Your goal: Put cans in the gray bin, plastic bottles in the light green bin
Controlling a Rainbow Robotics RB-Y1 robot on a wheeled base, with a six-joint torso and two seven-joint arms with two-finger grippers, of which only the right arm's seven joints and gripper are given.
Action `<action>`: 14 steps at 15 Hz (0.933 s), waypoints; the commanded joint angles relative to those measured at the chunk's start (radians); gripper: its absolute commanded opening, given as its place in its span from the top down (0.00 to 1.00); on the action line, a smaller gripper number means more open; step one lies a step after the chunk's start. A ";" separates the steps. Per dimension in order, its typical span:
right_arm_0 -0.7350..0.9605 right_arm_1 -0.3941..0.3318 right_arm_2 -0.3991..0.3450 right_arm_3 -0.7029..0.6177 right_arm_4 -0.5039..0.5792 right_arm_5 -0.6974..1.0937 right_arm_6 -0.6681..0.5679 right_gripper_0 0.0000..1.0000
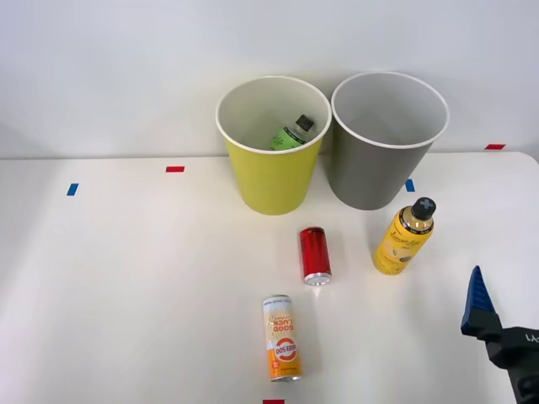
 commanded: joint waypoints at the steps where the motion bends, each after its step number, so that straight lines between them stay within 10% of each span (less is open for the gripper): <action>1: -0.002 0.025 -0.015 0.001 0.016 0.037 0.012 0.00; 5: -0.014 0.053 -0.046 0.017 0.202 0.083 -0.057 0.00; 14: -0.078 0.139 -0.038 0.210 0.791 -0.070 -0.752 0.00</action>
